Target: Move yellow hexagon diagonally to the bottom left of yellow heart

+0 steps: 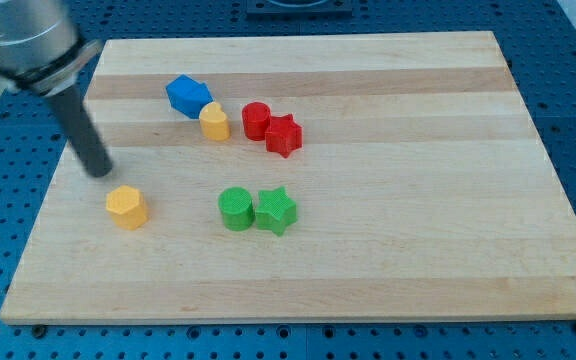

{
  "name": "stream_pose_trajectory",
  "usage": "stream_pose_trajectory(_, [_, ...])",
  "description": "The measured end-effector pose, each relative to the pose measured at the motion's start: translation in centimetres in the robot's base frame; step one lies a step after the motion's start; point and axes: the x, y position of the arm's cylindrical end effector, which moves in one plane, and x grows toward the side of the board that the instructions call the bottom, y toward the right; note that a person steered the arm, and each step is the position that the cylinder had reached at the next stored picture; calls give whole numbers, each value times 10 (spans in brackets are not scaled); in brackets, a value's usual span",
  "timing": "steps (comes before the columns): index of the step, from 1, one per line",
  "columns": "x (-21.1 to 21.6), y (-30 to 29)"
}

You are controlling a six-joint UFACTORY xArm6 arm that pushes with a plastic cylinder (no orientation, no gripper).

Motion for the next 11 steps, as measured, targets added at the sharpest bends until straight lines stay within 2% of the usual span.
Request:
stream_pose_trajectory(1, [71, 8])
stream_pose_trajectory(2, [87, 48])
stream_pose_trajectory(4, [-3, 78])
stream_pose_trajectory(5, [-2, 78])
stream_pose_trajectory(6, [33, 65])
stream_pose_trajectory(7, [43, 2])
stream_pose_trajectory(8, [11, -18])
stream_pose_trajectory(9, [-18, 11])
stream_pose_trajectory(10, [-33, 46])
stream_pose_trajectory(11, [-32, 43])
